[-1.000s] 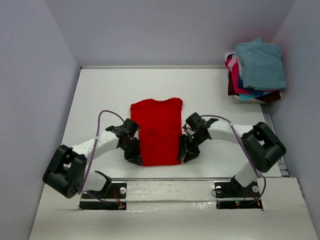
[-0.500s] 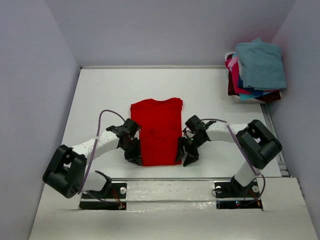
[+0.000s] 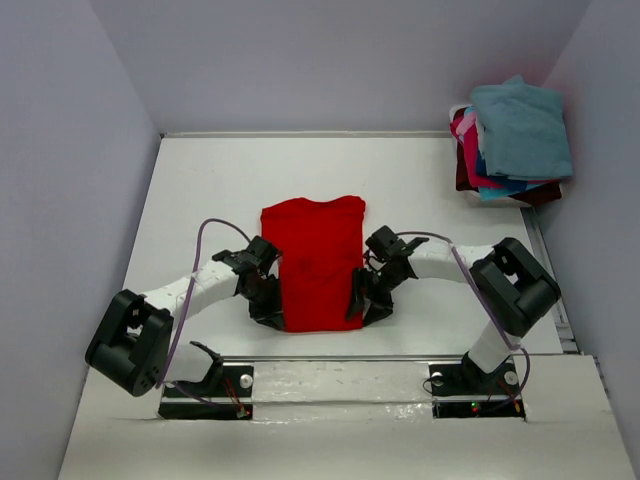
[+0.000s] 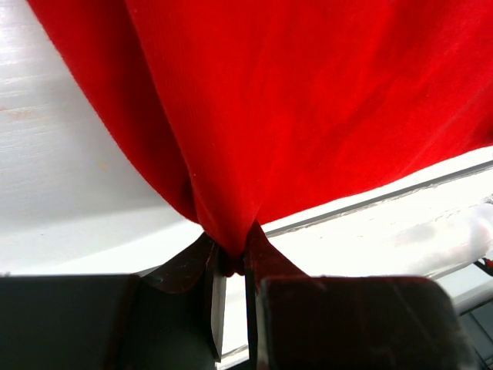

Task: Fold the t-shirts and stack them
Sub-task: Fold the tshirt

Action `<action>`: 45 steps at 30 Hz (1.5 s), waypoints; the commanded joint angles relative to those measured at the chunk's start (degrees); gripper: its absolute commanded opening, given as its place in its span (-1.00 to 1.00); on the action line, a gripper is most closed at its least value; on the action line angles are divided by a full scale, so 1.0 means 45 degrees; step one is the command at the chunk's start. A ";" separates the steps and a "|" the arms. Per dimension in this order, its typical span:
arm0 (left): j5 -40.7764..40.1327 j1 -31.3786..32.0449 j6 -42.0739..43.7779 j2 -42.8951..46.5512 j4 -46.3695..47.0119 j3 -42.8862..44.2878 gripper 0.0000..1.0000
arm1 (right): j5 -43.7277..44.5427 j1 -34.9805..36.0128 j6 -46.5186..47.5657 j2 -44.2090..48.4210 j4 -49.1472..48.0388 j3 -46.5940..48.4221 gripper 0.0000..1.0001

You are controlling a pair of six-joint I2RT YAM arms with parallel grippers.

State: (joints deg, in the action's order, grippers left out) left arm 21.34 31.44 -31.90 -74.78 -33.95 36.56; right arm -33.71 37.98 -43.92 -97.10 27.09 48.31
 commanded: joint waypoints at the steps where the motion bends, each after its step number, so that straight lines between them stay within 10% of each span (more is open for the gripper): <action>1: 0.0042 0.0180 0.0155 0.0017 -0.0306 0.0451 -0.89 | 0.2198 0.0096 0.0307 0.0503 0.0425 0.0474 0.24; 45: 0.0140 0.0181 0.0155 -0.0120 0.0065 0.0275 -0.89 | 0.1984 0.0213 -0.0103 0.0718 -0.0728 -0.0366 -0.23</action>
State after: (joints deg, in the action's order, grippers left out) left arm 21.43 31.90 -31.90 -74.85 -33.71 36.77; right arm -27.38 38.35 -44.38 -94.30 25.47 47.03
